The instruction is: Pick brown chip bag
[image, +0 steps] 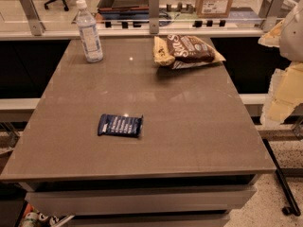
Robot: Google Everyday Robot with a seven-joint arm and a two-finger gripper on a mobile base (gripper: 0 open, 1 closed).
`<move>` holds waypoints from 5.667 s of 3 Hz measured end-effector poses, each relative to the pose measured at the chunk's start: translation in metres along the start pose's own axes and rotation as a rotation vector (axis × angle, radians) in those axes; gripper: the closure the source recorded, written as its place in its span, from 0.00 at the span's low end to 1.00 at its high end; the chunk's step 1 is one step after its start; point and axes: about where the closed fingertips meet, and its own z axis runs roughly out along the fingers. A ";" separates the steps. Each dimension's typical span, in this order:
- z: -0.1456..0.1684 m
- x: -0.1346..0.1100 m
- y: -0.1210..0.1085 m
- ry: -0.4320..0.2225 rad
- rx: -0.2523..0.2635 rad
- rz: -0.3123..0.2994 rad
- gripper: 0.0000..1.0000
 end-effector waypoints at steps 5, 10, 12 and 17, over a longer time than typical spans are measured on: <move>0.070 -0.041 -0.141 -0.161 0.249 -0.029 0.00; 0.164 -0.083 -0.226 -0.228 0.251 -0.007 0.00; 0.214 -0.096 -0.260 -0.330 0.218 -0.010 0.00; 0.249 -0.107 -0.257 -0.366 0.159 -0.006 0.98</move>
Offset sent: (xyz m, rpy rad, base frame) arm 0.0659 0.0117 -0.0227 0.0265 -0.1029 0.0329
